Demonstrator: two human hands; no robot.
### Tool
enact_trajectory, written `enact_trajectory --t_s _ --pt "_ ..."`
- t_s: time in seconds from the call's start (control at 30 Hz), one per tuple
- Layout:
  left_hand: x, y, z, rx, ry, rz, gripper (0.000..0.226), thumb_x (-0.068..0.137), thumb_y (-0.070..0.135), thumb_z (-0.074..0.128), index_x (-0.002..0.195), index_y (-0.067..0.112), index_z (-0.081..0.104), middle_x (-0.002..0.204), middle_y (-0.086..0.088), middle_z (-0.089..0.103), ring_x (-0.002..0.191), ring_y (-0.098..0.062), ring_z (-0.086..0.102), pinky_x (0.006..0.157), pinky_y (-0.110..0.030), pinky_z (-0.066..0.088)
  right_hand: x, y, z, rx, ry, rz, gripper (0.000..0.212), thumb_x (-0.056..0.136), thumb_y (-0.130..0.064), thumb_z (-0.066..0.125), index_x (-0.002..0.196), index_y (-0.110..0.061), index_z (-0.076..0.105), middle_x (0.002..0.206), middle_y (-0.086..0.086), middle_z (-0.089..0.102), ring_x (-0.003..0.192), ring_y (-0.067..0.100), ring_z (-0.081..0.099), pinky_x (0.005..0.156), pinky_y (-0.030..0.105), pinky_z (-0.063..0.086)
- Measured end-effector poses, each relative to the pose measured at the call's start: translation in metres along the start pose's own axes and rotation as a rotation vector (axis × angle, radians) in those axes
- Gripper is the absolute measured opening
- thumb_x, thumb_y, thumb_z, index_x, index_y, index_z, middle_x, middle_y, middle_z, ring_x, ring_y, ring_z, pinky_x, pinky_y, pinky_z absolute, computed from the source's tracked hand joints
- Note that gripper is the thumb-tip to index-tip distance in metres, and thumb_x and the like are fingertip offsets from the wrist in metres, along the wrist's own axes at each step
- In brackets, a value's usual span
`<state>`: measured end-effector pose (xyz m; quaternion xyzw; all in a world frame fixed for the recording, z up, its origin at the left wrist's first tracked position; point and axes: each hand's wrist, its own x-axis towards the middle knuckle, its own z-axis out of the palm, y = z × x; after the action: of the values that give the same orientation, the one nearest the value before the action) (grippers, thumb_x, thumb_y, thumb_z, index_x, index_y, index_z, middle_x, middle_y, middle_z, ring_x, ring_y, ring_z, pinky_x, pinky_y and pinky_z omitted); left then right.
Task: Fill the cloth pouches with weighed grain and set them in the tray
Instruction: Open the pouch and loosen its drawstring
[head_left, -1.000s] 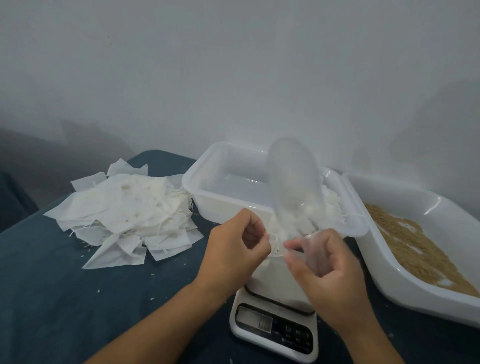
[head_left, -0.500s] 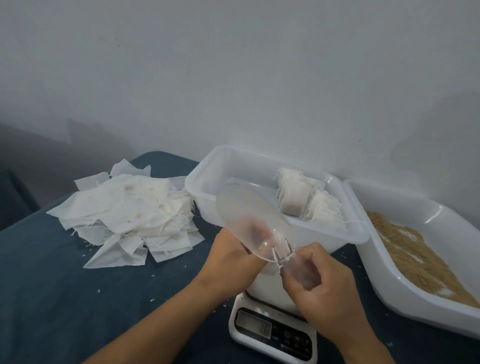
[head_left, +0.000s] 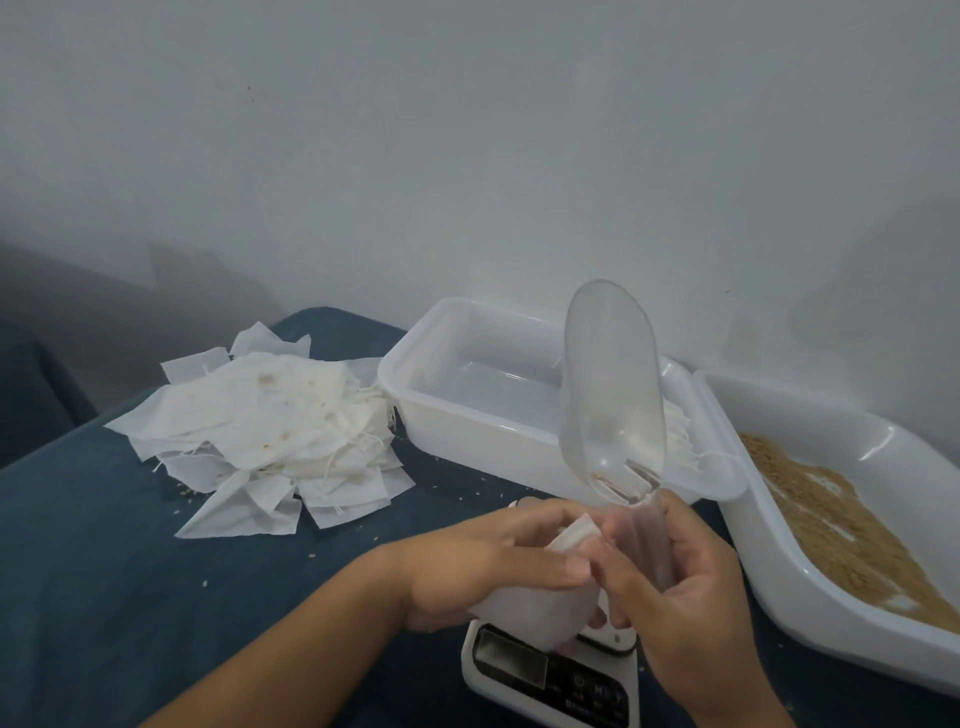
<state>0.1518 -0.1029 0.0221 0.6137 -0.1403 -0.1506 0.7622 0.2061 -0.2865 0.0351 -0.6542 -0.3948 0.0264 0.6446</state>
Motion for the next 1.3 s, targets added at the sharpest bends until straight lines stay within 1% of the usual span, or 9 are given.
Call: enact_trajectory --t_s 0.1,0.23,0.37,0.57,0.7,0.83,1.0,1.2,1.3 --pt "-0.002 0.003 -0.002 -0.086 -0.164 -0.083 0.041 0.094 0.029 0.061 0.135 0.028 0.058 0.122 -0.007 0.063 0.112 -0.031 0.060 0.094 -0.051 0.053 -0.001 -0.004 -0.002 0.022 0.013 0.018 0.018 0.077 -0.041 0.081 0.076 -0.030 0.067 0.058 0.010 0.061 0.040 0.013 0.052 0.040 0.024 0.046" --pt "-0.003 0.004 -0.003 -0.104 -0.153 -0.090 0.039 0.091 0.029 0.063 0.130 0.032 0.061 0.109 -0.004 0.065 0.095 -0.022 0.064 0.077 -0.033 0.061 -0.001 -0.004 -0.007 -0.001 0.026 0.051 0.039 0.072 -0.067 0.082 0.079 -0.032 0.067 0.075 0.025 0.063 0.040 0.019 0.050 0.040 0.027 0.046" --pt "-0.003 0.005 -0.005 -0.093 -0.087 -0.044 0.033 0.089 0.023 0.064 0.122 0.026 0.064 0.101 0.003 0.067 0.092 -0.009 0.065 0.079 -0.021 0.053 0.001 -0.004 -0.007 -0.034 -0.016 0.072 0.026 0.079 -0.049 0.080 0.089 -0.028 0.068 0.060 0.015 0.060 0.040 0.016 0.051 0.040 0.024 0.044" --pt "-0.001 0.007 -0.005 0.009 -0.107 -0.009 0.029 0.095 0.013 0.058 0.123 0.005 0.057 0.104 0.001 0.064 0.098 -0.009 0.060 0.089 -0.028 0.046 0.002 -0.004 -0.004 -0.055 -0.104 0.135 0.028 0.081 -0.019 0.079 0.101 -0.036 0.071 0.065 0.013 0.068 0.045 0.009 0.058 0.042 0.023 0.046" --pt "-0.002 0.008 -0.005 0.006 -0.038 0.030 0.042 0.096 0.010 0.055 0.134 -0.007 0.052 0.118 -0.014 0.060 0.108 -0.022 0.060 0.098 -0.033 0.045 0.004 -0.002 -0.005 -0.040 -0.068 0.222 0.033 0.074 -0.030 0.083 0.105 -0.037 0.070 0.068 0.013 0.067 0.043 0.016 0.052 0.043 0.026 0.047" --pt "-0.002 0.007 -0.006 0.016 0.061 0.019 0.062 0.087 0.021 0.065 0.138 -0.010 0.050 0.123 -0.016 0.060 0.115 -0.031 0.054 0.104 -0.046 0.038 0.004 -0.003 -0.006 -0.055 -0.100 0.206 0.018 0.073 -0.037 0.084 0.083 -0.028 0.072 0.051 0.003 0.058 0.041 0.013 0.050 0.043 0.023 0.044" --pt "-0.006 0.010 -0.003 0.013 0.039 -0.043 0.035 0.092 0.023 0.065 0.124 0.011 0.063 0.102 0.007 0.067 0.088 -0.011 0.060 0.081 -0.027 0.049 0.001 -0.002 -0.005 -0.052 -0.155 0.185 0.016 0.080 -0.024 0.082 0.075 -0.022 0.067 0.048 0.004 0.058 0.040 0.012 0.050 0.043 0.021 0.042" --pt "-0.009 0.012 -0.003 0.046 -0.014 -0.058 0.013 0.088 0.034 0.065 0.096 0.038 0.076 0.091 0.019 0.070 0.082 -0.001 0.061 0.080 -0.021 0.053 0.000 -0.001 -0.004 -0.095 -0.190 0.138 0.018 0.083 -0.021 0.079 0.074 -0.024 0.064 0.051 0.001 0.062 0.038 0.009 0.049 0.042 0.019 0.041" --pt "-0.009 0.012 -0.007 0.055 -0.008 -0.046 0.020 0.086 0.035 0.068 0.105 0.030 0.070 0.086 0.017 0.066 0.072 -0.003 0.056 0.071 -0.021 0.049 0.000 -0.005 -0.005 -0.102 -0.201 0.113 0.007 0.085 -0.029 0.079 0.084 -0.030 0.072 0.054 0.000 0.064 0.038 0.009 0.050 0.042 0.019 0.042"
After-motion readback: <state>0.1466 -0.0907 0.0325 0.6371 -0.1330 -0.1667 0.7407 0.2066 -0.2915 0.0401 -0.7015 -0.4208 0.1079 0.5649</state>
